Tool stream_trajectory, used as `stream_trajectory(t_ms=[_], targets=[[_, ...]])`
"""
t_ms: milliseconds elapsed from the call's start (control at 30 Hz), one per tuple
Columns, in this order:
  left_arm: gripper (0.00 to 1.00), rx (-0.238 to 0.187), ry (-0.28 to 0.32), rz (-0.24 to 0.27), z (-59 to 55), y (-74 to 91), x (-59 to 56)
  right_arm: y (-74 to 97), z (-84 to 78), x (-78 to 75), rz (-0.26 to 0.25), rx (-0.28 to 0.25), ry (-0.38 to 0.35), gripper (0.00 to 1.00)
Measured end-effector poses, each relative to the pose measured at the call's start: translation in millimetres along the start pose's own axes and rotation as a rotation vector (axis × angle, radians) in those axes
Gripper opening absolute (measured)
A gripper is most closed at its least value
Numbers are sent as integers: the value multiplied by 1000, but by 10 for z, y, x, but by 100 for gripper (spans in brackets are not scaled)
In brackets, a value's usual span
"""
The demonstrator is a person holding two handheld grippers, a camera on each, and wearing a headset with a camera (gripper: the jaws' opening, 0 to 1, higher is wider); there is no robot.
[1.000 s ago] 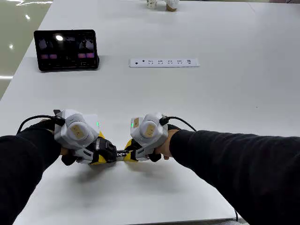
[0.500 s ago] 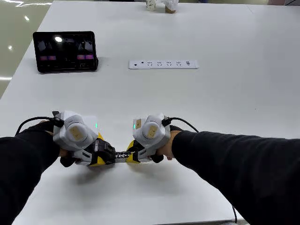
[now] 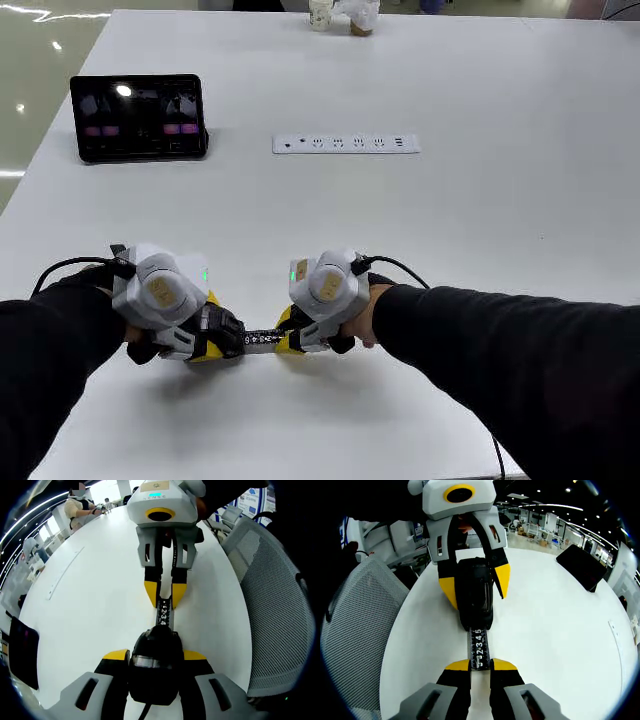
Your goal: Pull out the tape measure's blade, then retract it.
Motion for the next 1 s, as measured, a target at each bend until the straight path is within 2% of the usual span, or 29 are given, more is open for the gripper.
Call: stream_trajectory(t_ms=[1000], targets=[[33, 2, 0, 8, 4, -3, 1, 104, -110, -12, -9, 23, 9, 10]])
Point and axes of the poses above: the centre of the closed fingertips' face, and the gripper's own axes: y roughly backward along the fingers, x roughly to its left, z roughly out of its top, the point moved 1 cm from there along y, roughly backward along the fingers, and after that the axes turned 7 degrees about -y, right-handed, at the moved point
